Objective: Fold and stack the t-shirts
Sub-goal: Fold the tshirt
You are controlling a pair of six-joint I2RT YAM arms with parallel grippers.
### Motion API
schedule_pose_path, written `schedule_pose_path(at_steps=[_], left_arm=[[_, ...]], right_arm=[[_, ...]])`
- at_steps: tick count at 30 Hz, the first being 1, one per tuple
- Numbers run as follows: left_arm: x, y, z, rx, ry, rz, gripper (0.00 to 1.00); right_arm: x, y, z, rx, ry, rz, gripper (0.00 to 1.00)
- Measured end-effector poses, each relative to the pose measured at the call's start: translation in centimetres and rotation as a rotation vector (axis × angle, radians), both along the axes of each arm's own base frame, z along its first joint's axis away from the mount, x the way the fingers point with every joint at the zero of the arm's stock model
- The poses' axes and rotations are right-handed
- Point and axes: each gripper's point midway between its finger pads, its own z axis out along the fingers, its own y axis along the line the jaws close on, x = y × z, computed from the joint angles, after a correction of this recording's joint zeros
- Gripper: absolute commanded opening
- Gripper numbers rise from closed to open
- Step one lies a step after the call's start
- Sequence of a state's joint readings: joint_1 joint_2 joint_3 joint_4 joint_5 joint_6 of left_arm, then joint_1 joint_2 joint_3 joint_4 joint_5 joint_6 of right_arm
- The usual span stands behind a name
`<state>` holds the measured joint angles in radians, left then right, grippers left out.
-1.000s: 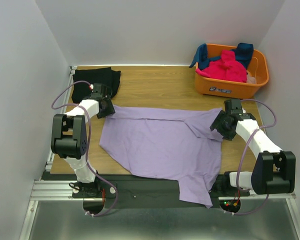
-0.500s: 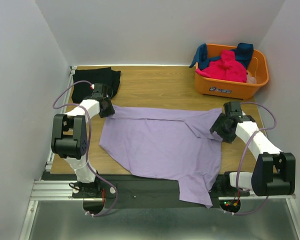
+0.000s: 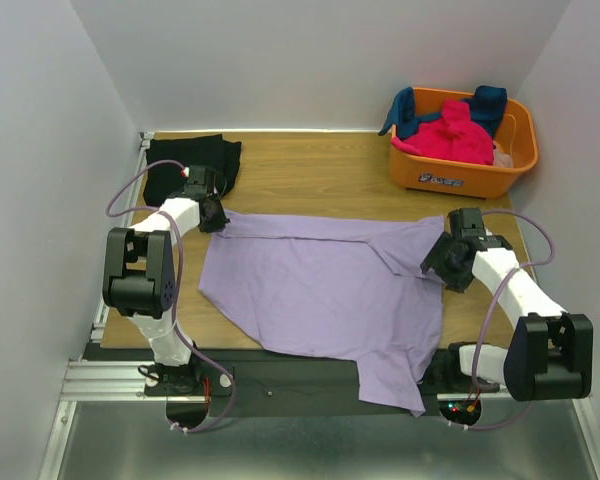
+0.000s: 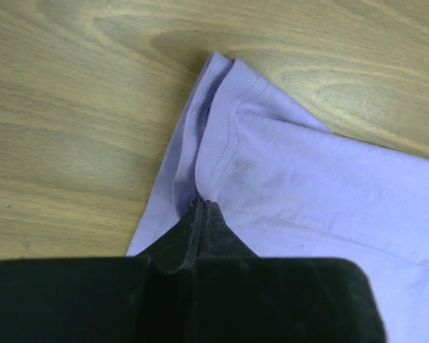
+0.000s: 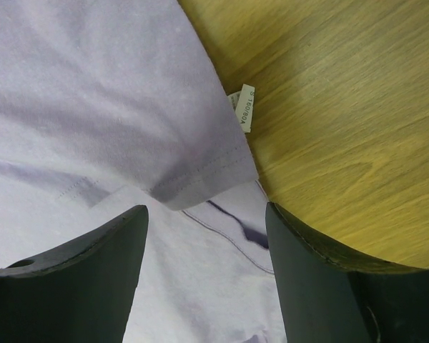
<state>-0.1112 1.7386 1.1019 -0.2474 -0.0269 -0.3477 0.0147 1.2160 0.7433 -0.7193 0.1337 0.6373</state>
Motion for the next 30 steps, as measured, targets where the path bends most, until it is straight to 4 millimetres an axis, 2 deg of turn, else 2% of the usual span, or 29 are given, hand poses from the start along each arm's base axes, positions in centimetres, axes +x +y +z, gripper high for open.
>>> schedule_pose_path(at_steps=[17, 24, 26, 30], left_arm=[[1.5, -0.1, 1.9, -0.001, -0.04, -0.007, 0.0], [1.4, -0.3, 1.9, -0.006, -0.035, -0.011, 0.0], [1.4, -0.3, 1.9, -0.007, -0.036, -0.012, 0.0], [1.3, -0.3, 1.9, -0.009, -0.035, -0.012, 0.0]], right_arm=[[0.4, 0.3, 0.0, 0.026, -0.015, -0.034, 0.67], [1.2, 0.7, -1.4, 0.043, -0.013, -0.052, 0.64], [1.4, 0.7, -1.6, 0.043, -0.01, -0.053, 0.6], [1.8, 0.6, -2.1, 0.039, -0.009, -0.061, 0.42]])
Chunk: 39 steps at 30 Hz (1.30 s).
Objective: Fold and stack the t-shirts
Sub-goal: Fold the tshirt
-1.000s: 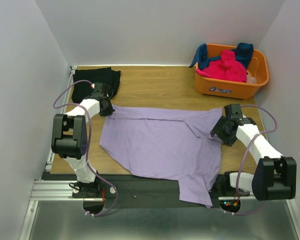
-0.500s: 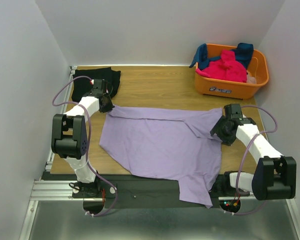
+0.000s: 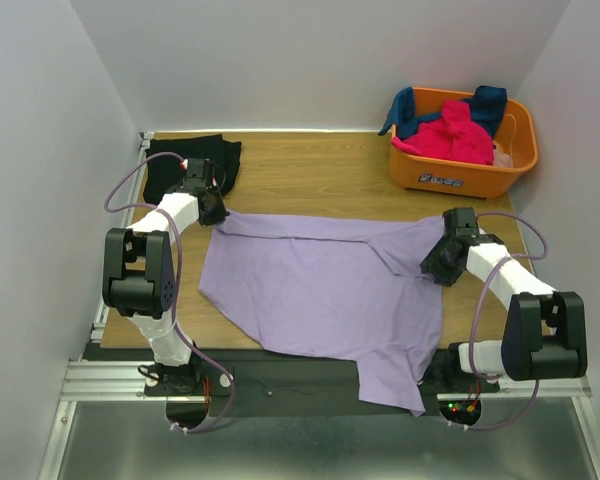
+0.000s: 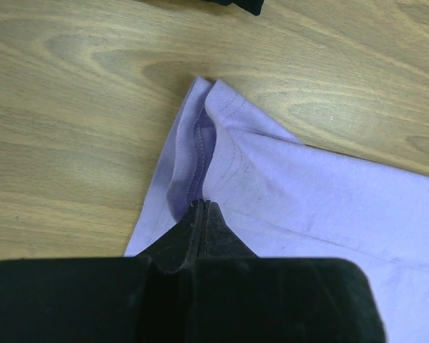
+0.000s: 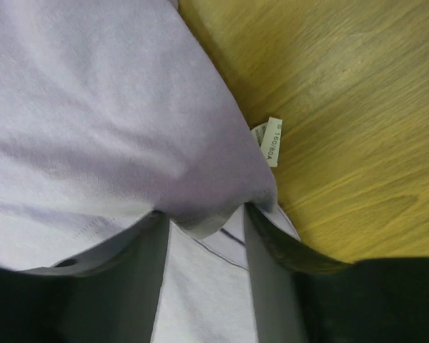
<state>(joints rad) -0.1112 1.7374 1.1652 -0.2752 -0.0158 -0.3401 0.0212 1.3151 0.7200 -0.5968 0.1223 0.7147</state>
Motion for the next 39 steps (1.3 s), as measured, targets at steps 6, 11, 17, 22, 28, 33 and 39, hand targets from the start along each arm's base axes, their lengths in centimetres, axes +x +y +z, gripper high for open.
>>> schedule_pose_path(at_steps=[6, 11, 17, 22, 28, 33, 39], left_arm=[[0.0, 0.0, 0.1, 0.001, -0.002, 0.0, 0.0], [0.0, 0.0, 0.1, 0.002, -0.002, -0.003, 0.0], [0.0, 0.1, 0.2, 0.011, 0.001, -0.013, 0.0], [0.6, 0.1, 1.0, 0.013, -0.019, -0.019, 0.0], [0.8, 0.1, 1.2, 0.016, -0.02, -0.025, 0.0], [1.4, 0.3, 2.1, 0.016, -0.034, -0.03, 0.0], [2.3, 0.6, 2.8, 0.017, -0.05, -0.034, 0.0]], right_arm=[[0.6, -0.2, 0.1, -0.012, -0.021, -0.002, 0.04], [0.6, 0.0, 0.5, -0.001, -0.036, 0.003, 0.0], [0.1, 0.8, 1.7, 0.04, -0.055, 0.027, 0.0], [-0.9, 1.5, 2.6, 0.068, -0.033, 0.057, 0.0], [-1.6, 2.3, 3.3, 0.103, -0.006, 0.082, 0.0], [-1.8, 2.7, 4.4, 0.123, -0.002, 0.093, 0.0], [-2.1, 3.0, 5.4, 0.136, -0.006, 0.099, 0.01]])
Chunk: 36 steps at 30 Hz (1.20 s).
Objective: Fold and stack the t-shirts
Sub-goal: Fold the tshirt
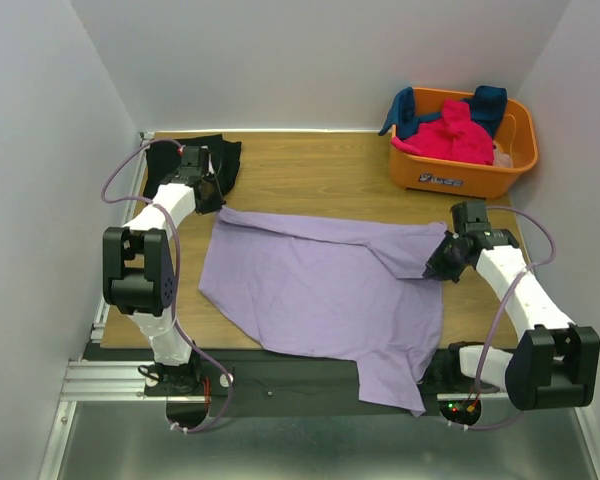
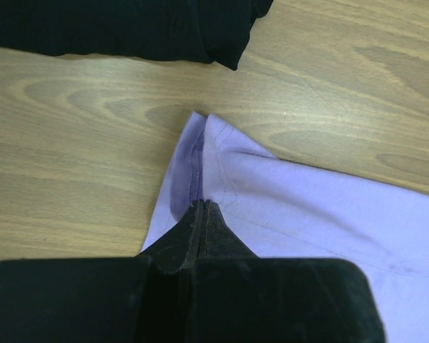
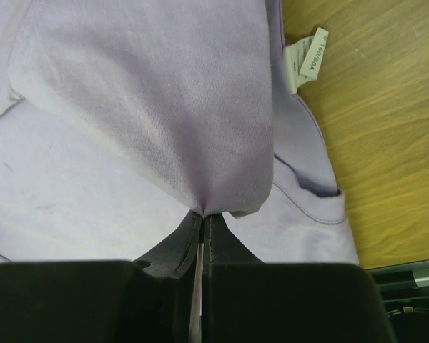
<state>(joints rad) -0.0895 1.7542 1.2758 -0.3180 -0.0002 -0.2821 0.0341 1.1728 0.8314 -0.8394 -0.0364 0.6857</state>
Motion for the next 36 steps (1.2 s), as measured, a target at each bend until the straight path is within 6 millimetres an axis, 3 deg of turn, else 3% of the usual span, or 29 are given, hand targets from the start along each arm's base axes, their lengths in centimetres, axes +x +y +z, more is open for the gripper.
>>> schedule_pose_path(at_steps=[18, 20, 21, 22, 24, 28, 31, 32, 33, 35, 36], left_arm=[[-0.7, 0.1, -1.4, 0.001, 0.058, -0.033, 0.0], [-0.6, 0.1, -1.3, 0.001, 0.057, -0.033, 0.0], [-0.6, 0.1, -1.2, -0.002, 0.057, -0.035, 0.0], [-0.5, 0.1, -1.1, -0.003, 0.055, -0.036, 0.0], [-0.6, 0.1, -1.2, -0.005, 0.056, -0.039, 0.0], [-0.6, -0.1, -1.2, -0.012, 0.057, -0.047, 0.0], [-0.6, -0.2, -1.1, -0.017, 0.057, -0.05, 0.0], [-0.6, -0.3, -1.1, -0.02, 0.057, -0.053, 0.03], [-0.6, -0.3, -1.1, -0.023, 0.056, -0.055, 0.19], [-0.6, -0.5, -1.1, -0.03, 0.057, -0.058, 0.36], [-0.6, -0.5, -1.1, -0.03, 0.057, -0.062, 0.52]], right_arm=[[-2.3, 1.2, 0.2, 0.053, 0.052, 0.023, 0.01], [-2.4, 1.2, 0.3, 0.053, 0.05, 0.022, 0.13], [-2.5, 1.2, 0.2, 0.053, 0.052, 0.021, 0.36], [-2.6, 1.2, 0.1, 0.054, 0.056, 0.019, 0.45], [-3.1, 1.1, -0.2, 0.051, 0.076, 0.016, 0.57], [-2.8, 1.0, 0.1, 0.039, 0.062, 0.015, 0.61], [-1.4, 1.2, 1.6, 0.021, 0.013, 0.039, 0.59], [-0.8, 1.7, 2.1, 0.01, -0.004, 0.063, 0.59], [-0.3, 2.3, 2.4, 0.003, -0.018, 0.09, 0.58], [0.5, 4.1, 2.5, -0.018, -0.029, 0.156, 0.56], [0.8, 5.1, 2.4, -0.024, -0.031, 0.19, 0.55]])
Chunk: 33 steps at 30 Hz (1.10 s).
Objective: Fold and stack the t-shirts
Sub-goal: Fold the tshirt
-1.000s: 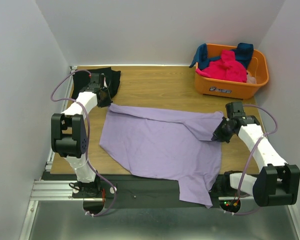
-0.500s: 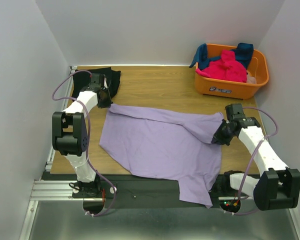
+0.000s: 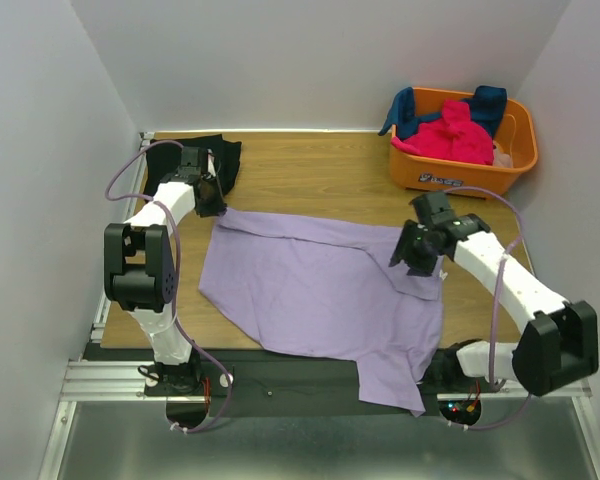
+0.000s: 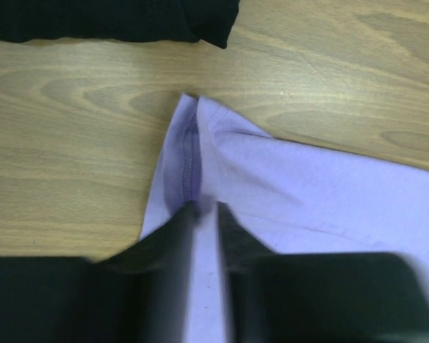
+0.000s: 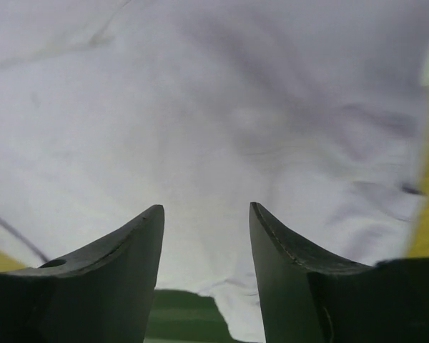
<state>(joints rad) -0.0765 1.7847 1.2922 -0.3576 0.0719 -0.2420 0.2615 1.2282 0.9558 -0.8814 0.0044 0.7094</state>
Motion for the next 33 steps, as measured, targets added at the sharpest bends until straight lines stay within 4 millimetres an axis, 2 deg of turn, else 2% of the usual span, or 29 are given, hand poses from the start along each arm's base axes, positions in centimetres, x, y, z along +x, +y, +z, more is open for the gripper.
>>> schedule_pose_path(at_steps=[1, 3, 5, 9, 14, 19, 22, 27, 30, 33], left_arm=[[0.0, 0.0, 0.0, -0.002, -0.001, 0.0, 0.58], [0.1, 0.0, 0.1, -0.001, -0.001, 0.001, 0.63], [0.1, 0.2, 0.3, 0.009, -0.003, 0.009, 0.67], [0.5, 0.9, 0.6, 0.042, -0.014, 0.033, 0.72], [0.4, 1.9, 1.5, 0.086, -0.032, 0.071, 0.74], [0.4, 2.0, 2.6, 0.084, -0.059, 0.084, 0.75], [0.5, 1.4, 2.7, 0.067, -0.063, 0.08, 0.77], [1.2, -2.0, 3.4, -0.004, -0.093, 0.032, 0.79], [2.2, -4.5, 3.4, -0.063, -0.12, -0.005, 0.79], [2.7, -6.0, 2.2, -0.107, -0.109, -0.023, 0.79]], right_arm=[[0.3, 1.2, -0.4, -0.01, 0.005, 0.037, 0.54], [0.2, 3.1, -1.6, -0.033, 0.026, 0.094, 0.54], [0.0, 3.9, -2.9, -0.069, 0.051, 0.12, 0.53], [0.1, 3.8, -4.1, -0.125, 0.07, 0.123, 0.53], [0.8, 3.1, -4.3, -0.178, 0.042, 0.103, 0.53], [0.9, 2.5, -4.9, -0.217, 0.048, 0.095, 0.51], [0.7, 2.1, -6.0, -0.244, 0.069, 0.097, 0.5], [0.1, 1.3, -7.6, -0.285, 0.108, 0.099, 0.48], [0.2, 1.2, -8.0, -0.296, 0.115, 0.102, 0.41], [0.3, 1.2, -8.4, -0.304, 0.12, 0.103, 0.31]])
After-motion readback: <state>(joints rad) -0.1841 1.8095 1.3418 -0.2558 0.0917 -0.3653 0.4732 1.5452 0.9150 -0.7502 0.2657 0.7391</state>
